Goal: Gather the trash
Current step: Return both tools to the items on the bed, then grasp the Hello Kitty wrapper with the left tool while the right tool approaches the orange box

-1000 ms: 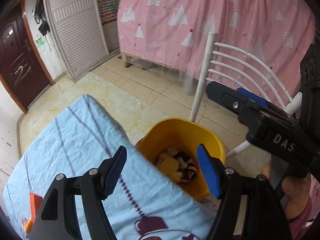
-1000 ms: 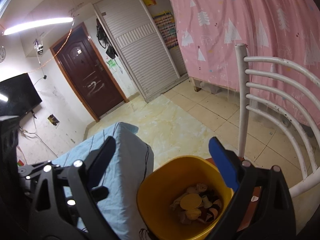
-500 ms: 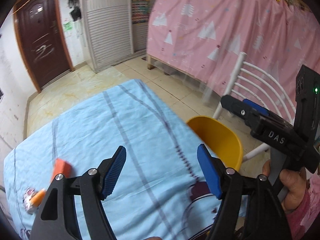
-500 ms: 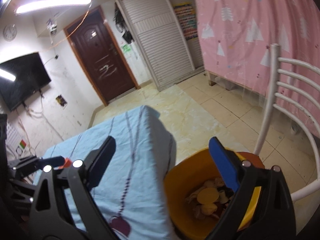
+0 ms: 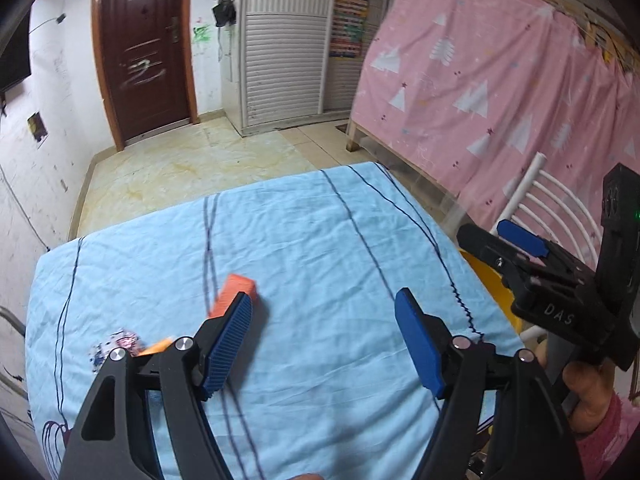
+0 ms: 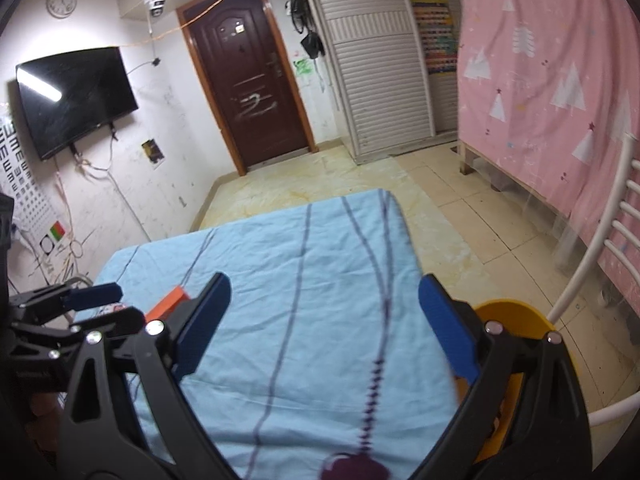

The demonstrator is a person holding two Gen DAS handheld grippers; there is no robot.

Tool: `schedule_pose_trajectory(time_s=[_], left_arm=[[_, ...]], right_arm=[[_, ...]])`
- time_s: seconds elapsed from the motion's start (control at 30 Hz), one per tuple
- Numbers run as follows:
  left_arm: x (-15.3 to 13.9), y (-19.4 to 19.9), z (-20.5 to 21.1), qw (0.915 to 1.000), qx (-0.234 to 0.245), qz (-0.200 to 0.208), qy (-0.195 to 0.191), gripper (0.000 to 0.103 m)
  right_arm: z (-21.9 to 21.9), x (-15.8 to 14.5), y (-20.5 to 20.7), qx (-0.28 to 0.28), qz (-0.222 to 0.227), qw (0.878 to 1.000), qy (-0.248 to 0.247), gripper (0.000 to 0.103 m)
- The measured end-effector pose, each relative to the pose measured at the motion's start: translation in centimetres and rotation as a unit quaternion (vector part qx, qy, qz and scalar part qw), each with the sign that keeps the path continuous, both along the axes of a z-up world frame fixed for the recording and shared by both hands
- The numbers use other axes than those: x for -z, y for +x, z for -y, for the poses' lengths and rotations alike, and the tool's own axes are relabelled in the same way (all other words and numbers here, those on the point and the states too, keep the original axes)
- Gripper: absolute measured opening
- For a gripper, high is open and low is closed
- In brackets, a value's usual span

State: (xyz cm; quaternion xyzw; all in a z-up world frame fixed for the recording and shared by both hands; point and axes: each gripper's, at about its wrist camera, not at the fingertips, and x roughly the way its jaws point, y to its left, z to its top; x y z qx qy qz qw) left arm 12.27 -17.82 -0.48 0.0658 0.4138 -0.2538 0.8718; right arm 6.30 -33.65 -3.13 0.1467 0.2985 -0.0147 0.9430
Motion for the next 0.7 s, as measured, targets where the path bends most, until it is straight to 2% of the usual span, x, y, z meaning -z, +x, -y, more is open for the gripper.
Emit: schedule_pose_trajectory(time_s=[0.33, 0.7], left_arm=[[-0.1, 0.8, -4.1, 0.9994, -0.032, 0.004, -0.014, 0.066], [0.9, 3.3, -10.9, 0.9931, -0.116, -0.004, -0.015, 0.067]], right_arm=[[-4.2, -0.4, 2.0, -0.035, -0.011, 0.999, -0.02, 0.091], [-9.8, 0.4, 4.3, -0.091, -0.035, 0.994, -0.041, 0.091]])
